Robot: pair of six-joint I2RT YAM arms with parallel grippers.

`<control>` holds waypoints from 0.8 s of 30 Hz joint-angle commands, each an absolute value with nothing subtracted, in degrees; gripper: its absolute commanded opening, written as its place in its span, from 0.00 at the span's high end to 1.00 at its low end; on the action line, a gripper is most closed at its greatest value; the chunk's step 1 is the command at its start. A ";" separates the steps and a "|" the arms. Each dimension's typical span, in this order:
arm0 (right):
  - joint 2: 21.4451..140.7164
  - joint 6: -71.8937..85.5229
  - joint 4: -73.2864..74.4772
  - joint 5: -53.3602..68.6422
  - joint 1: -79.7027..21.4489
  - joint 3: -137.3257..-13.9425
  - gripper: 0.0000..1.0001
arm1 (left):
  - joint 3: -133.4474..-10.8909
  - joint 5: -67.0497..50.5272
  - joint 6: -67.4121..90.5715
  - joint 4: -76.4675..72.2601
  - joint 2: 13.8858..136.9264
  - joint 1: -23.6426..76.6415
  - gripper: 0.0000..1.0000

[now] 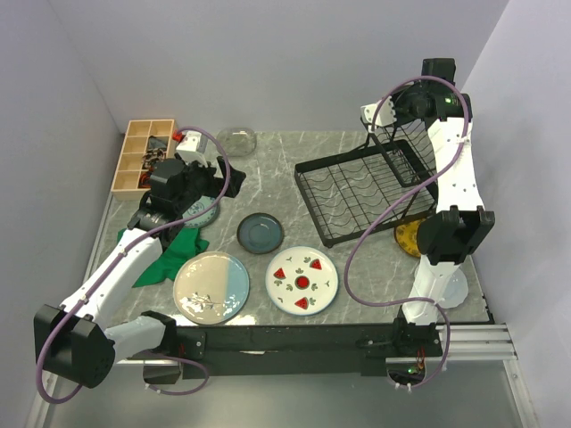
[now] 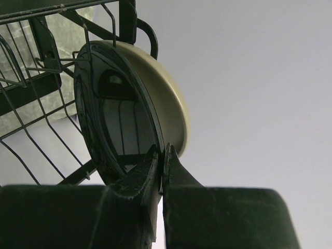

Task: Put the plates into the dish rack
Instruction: Insert the plate into the dish rack

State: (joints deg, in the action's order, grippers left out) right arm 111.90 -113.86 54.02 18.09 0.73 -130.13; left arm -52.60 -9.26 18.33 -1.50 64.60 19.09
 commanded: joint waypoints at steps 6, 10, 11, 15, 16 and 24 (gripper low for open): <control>108.55 -136.41 50.89 19.60 -1.05 -130.34 1.00 | -52.91 -10.55 18.81 -3.69 63.55 18.98 0.01; 107.84 -136.50 50.28 19.69 -1.49 -129.82 1.00 | -52.82 -10.37 18.72 -3.69 63.46 18.98 0.01; 107.84 -136.32 50.10 19.86 -1.58 -129.81 1.00 | -52.91 -10.37 18.72 -3.69 63.54 18.98 0.01; 107.93 -136.41 50.27 19.51 -1.67 -130.25 1.00 | -52.82 -10.63 18.81 -3.69 63.63 18.98 0.01; 108.10 -136.32 50.01 19.51 -1.67 -130.25 1.00 | -52.82 -10.63 18.81 -3.69 63.63 18.98 0.01; 108.81 -137.28 48.34 19.69 -1.50 -130.52 1.00 | -52.82 -10.55 18.81 -3.69 63.72 18.98 0.01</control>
State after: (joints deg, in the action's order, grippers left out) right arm 111.42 -113.86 54.48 17.98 -0.67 -129.99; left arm -52.60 -9.37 18.33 -1.50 64.60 19.09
